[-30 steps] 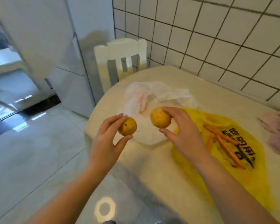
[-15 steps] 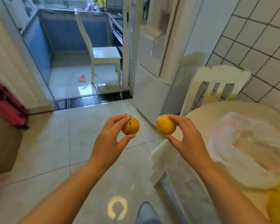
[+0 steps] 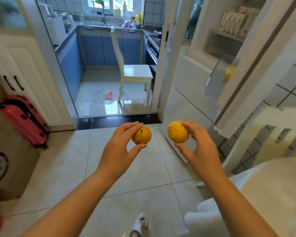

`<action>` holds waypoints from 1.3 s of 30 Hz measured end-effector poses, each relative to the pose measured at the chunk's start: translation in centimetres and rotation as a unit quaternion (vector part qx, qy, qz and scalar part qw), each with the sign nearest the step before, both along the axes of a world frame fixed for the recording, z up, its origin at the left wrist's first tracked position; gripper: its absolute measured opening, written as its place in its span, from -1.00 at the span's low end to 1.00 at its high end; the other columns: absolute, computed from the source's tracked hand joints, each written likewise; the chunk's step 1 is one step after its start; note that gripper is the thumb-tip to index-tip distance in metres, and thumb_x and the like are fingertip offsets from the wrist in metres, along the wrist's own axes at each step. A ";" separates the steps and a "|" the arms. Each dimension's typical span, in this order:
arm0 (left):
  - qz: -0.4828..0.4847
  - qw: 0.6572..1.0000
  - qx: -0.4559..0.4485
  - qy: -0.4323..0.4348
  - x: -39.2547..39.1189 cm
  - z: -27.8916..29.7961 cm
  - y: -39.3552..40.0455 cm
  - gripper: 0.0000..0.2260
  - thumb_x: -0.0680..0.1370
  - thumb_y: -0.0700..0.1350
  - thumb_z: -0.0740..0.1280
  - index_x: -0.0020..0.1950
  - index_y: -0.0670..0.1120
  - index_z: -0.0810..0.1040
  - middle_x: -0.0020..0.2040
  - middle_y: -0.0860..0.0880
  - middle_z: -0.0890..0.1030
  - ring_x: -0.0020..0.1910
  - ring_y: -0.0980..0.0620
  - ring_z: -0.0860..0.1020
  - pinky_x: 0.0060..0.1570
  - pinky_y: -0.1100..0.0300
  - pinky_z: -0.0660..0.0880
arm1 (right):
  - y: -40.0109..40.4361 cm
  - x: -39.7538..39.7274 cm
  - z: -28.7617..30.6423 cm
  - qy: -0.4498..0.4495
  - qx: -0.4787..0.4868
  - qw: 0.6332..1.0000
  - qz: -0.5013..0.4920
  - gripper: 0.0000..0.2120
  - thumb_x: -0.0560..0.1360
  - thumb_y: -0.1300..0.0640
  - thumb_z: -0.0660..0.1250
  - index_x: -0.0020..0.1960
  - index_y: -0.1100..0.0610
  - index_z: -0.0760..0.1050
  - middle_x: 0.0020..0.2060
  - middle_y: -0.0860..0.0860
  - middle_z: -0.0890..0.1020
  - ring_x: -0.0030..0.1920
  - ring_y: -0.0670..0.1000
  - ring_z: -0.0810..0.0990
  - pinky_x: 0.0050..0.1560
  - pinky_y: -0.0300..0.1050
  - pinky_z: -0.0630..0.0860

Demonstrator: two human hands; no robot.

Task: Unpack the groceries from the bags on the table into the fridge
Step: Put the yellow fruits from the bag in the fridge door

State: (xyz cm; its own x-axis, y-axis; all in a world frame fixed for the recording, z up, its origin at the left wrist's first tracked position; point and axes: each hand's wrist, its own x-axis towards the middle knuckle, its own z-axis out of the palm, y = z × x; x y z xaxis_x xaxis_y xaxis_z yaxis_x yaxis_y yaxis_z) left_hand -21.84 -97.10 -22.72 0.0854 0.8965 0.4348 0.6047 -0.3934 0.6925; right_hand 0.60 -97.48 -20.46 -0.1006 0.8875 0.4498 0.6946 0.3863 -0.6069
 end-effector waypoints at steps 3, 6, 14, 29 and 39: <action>0.000 1.000 0.009 -0.001 0.1 1.6 7.5 -0.49 0.42 -0.07 0.44 0.33 0.08 0.37 0.24 0.15 0.36 0.21 0.15 0.35 0.09 0.42 0.31 | 7.0 -0.7 0.9 0.028 0.012 1.000 -0.001 -0.45 0.36 0.10 0.47 0.31 0.01 0.37 0.27 0.00 0.46 0.22 -0.11 0.40 0.18 -0.30 0.36; -0.010 1.000 0.020 -0.004 0.3 3.1 14.0 -0.50 0.42 -0.06 0.44 0.29 0.16 0.33 0.21 0.19 0.34 0.18 0.20 0.35 0.03 0.51 0.30 | 13.4 -1.1 2.1 0.055 0.009 0.998 -0.012 -0.45 0.37 0.10 0.47 0.29 -0.05 0.35 0.23 -0.08 0.46 0.22 -0.08 0.44 0.19 -0.23 0.40; -0.038 0.998 0.043 -0.038 2.1 4.7 27.8 -0.51 0.41 -0.01 0.40 0.31 0.09 0.36 0.21 0.14 0.37 0.16 0.30 0.30 0.06 0.65 0.23 | 26.3 -1.0 4.5 0.096 0.025 0.995 -0.027 -0.46 0.39 0.05 0.44 0.22 -0.27 0.25 0.12 -0.36 0.37 0.17 -0.24 0.42 0.15 -0.32 0.40; -0.331 0.933 0.126 -0.059 10.9 7.6 56.9 -0.50 0.42 0.06 0.38 0.34 0.01 0.40 0.24 0.11 0.40 0.21 0.20 0.38 0.15 0.27 0.46 | 43.4 1.7 8.9 0.108 0.083 0.941 -0.310 -0.50 0.34 -0.08 0.37 0.19 -0.32 0.24 0.20 -0.26 0.39 0.23 -0.19 0.41 0.15 -0.37 0.39; -0.572 0.803 0.105 -0.132 21.3 10.8 61.1 -0.52 0.42 -0.02 0.41 0.31 0.05 0.38 0.28 0.06 0.41 0.27 0.10 0.41 0.17 0.07 0.49 | 42.3 3.7 12.4 0.072 0.135 0.824 -0.545 -0.44 0.32 -0.02 0.41 0.23 -0.30 0.27 0.15 -0.37 0.40 0.18 -0.21 0.47 0.11 -0.47 0.41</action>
State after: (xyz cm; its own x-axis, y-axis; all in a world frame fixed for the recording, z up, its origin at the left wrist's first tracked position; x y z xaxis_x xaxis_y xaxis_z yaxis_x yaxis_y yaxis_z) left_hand -0.55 -35.97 -11.96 0.6810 0.2012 0.7041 -0.3920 -0.7120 0.5825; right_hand 4.29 -55.20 -8.07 0.7621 0.2803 0.5836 0.6466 -0.2842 -0.7079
